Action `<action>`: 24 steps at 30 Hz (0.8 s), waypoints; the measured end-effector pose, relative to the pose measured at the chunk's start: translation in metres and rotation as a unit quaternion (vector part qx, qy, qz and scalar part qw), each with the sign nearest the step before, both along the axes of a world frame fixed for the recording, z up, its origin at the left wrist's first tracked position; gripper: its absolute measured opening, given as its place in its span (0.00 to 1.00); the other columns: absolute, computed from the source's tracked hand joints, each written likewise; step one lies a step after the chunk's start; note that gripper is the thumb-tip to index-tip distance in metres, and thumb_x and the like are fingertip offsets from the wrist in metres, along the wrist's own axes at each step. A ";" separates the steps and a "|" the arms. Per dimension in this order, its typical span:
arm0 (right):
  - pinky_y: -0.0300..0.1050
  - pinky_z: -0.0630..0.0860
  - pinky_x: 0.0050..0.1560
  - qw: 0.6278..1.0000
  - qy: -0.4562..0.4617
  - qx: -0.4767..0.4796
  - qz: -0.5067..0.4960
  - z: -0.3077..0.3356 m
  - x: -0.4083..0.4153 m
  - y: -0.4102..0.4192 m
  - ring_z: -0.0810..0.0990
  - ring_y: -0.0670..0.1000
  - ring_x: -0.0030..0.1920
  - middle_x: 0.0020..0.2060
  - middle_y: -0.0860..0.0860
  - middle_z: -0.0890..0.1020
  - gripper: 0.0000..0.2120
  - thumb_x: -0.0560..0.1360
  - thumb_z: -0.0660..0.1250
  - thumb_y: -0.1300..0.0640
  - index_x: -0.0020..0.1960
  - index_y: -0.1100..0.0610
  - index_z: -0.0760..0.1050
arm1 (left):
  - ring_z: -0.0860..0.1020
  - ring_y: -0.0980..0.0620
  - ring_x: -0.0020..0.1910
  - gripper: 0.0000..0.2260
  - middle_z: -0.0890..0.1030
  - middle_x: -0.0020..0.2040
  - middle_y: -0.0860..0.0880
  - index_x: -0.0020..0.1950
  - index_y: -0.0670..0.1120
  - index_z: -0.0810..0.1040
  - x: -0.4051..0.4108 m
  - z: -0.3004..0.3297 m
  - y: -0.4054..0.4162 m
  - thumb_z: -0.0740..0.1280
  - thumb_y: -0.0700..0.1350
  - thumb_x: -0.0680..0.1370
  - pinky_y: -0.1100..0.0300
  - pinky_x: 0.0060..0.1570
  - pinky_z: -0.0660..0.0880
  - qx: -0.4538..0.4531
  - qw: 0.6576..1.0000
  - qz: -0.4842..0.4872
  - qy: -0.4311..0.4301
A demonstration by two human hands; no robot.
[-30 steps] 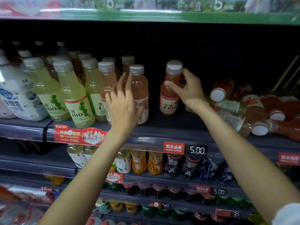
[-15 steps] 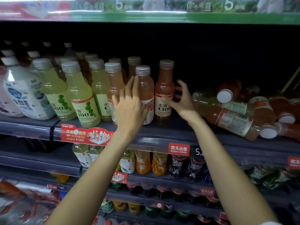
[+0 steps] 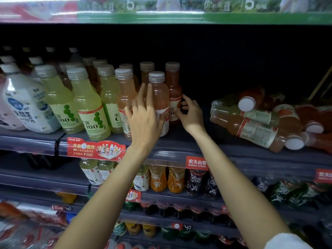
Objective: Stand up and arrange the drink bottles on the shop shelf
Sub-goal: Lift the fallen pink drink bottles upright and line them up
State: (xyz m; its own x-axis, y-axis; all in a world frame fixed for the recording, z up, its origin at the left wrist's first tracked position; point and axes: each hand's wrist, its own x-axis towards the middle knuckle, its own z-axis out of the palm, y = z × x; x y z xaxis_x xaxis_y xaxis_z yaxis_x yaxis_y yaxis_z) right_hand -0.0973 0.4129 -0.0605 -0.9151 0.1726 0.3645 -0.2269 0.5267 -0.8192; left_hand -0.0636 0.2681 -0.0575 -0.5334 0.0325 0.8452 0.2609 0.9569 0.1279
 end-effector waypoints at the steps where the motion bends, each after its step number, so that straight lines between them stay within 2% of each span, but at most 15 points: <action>1: 0.48 0.72 0.62 1.000 -0.001 0.007 0.016 0.001 0.008 0.005 0.72 0.51 0.63 0.64 0.54 0.71 0.28 0.76 0.67 0.57 0.74 0.54 0.62 | 0.71 0.42 0.63 0.30 0.69 0.71 0.40 0.74 0.42 0.62 0.002 -0.003 0.002 0.62 0.56 0.77 0.50 0.58 0.62 0.014 1.000 -0.016 0.023; 4: 0.47 0.72 0.63 0.995 0.048 0.057 0.059 0.005 0.043 0.031 0.72 0.48 0.63 0.64 0.51 0.73 0.23 0.76 0.67 0.56 0.70 0.54 0.68 | 0.70 0.45 0.60 0.22 0.74 0.64 0.41 0.68 0.45 0.67 0.009 -0.007 0.012 0.66 0.50 0.77 0.51 0.58 0.64 0.036 0.984 -0.135 0.115; 6: 0.43 0.73 0.61 0.988 0.103 0.100 0.059 0.013 0.069 0.055 0.75 0.46 0.58 0.59 0.50 0.76 0.17 0.77 0.66 0.58 0.65 0.53 0.73 | 0.72 0.47 0.58 0.18 0.77 0.59 0.43 0.65 0.46 0.69 0.013 -0.003 0.027 0.67 0.47 0.77 0.55 0.56 0.66 0.029 0.961 -0.239 0.133; 8: 0.39 0.72 0.58 0.975 0.167 0.146 0.014 0.023 0.090 0.080 0.79 0.49 0.52 0.52 0.54 0.81 0.13 0.76 0.65 0.61 0.60 0.55 0.77 | 0.76 0.46 0.54 0.17 0.79 0.56 0.44 0.64 0.46 0.71 0.013 0.006 0.050 0.68 0.47 0.77 0.55 0.53 0.70 0.025 0.944 -0.318 0.089; 10: 0.37 0.71 0.55 0.959 0.201 0.193 -0.056 0.031 0.103 0.108 0.79 0.51 0.52 0.50 0.55 0.82 0.13 0.74 0.64 0.66 0.57 0.59 0.79 | 0.77 0.45 0.54 0.21 0.78 0.57 0.44 0.66 0.45 0.71 0.011 0.017 0.077 0.69 0.49 0.75 0.50 0.52 0.74 0.016 0.932 -0.363 0.004; 13: 0.45 0.71 0.52 0.936 0.148 0.273 -0.168 0.037 0.104 0.153 0.78 0.57 0.53 0.52 0.57 0.81 0.16 0.71 0.63 0.67 0.57 0.60 0.79 | 0.74 0.44 0.61 0.35 0.71 0.65 0.43 0.75 0.45 0.61 0.002 0.030 0.119 0.72 0.51 0.73 0.47 0.54 0.76 -0.017 0.904 -0.406 -0.135; 16: 0.49 0.71 0.57 0.941 0.086 0.280 -0.169 0.033 0.090 0.186 0.74 0.61 0.58 0.59 0.59 0.76 0.24 0.69 0.64 0.69 0.65 0.58 0.73 | 0.72 0.41 0.64 0.39 0.64 0.72 0.45 0.78 0.49 0.55 -0.009 0.040 0.162 0.72 0.53 0.73 0.49 0.56 0.74 -0.003 0.887 -0.397 -0.235; 20: 0.51 0.68 0.63 0.938 -0.013 0.305 -0.165 0.035 0.067 0.201 0.68 0.60 0.64 0.67 0.58 0.68 0.32 0.71 0.66 0.66 0.72 0.53 0.64 | 0.75 0.41 0.59 0.31 0.70 0.65 0.43 0.71 0.47 0.66 -0.023 0.038 0.194 0.74 0.50 0.71 0.49 0.56 0.73 0.067 0.885 -0.384 -0.254; 24: 0.54 0.70 0.60 0.936 -0.014 0.304 -0.174 0.034 0.051 0.208 0.67 0.61 0.64 0.64 0.59 0.67 0.31 0.72 0.67 0.64 0.72 0.54 0.63 | 0.78 0.47 0.52 0.20 0.77 0.56 0.45 0.59 0.45 0.77 -0.025 0.029 0.206 0.75 0.44 0.69 0.50 0.52 0.76 0.124 0.883 -0.405 -0.202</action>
State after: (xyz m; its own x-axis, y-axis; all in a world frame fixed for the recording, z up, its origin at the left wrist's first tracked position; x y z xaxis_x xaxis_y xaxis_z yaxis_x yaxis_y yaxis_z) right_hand -0.0466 0.6208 -0.0270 -0.8525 0.2302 0.4694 0.0622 0.9361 -0.3461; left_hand -0.0890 0.4745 -0.0284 -0.6803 0.3823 0.6254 0.7316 0.4065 0.5473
